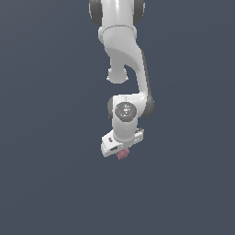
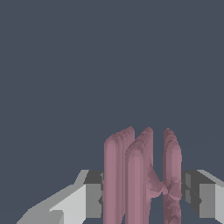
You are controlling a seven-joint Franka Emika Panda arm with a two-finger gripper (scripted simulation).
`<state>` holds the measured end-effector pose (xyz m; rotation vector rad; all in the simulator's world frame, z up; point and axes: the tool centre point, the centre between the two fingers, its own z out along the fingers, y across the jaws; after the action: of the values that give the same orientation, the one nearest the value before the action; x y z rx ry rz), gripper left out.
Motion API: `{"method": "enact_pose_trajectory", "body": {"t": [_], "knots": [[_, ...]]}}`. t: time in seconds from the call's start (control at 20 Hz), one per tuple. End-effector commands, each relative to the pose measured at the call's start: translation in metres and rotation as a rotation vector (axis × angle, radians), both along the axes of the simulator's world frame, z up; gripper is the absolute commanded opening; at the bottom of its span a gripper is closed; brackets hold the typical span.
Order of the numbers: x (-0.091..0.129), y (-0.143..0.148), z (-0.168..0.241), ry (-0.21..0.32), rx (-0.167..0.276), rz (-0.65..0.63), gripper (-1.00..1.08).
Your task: Pick up the object and move it to a goal position.
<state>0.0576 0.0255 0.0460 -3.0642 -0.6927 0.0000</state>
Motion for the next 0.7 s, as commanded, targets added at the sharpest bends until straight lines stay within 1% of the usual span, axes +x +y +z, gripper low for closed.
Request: {"method": "enact_pose_trajectory", "body": {"t": [0.0, 0.35, 0.65], "knots": [[0.000, 0.000, 0.000, 0.000, 0.000, 0.000, -1.00], [-0.003, 0.009, 0.012, 0.000, 0.000, 0.000, -1.00], [-0.012, 0.031, 0.044, 0.000, 0.000, 0.000, -1.00]]}}
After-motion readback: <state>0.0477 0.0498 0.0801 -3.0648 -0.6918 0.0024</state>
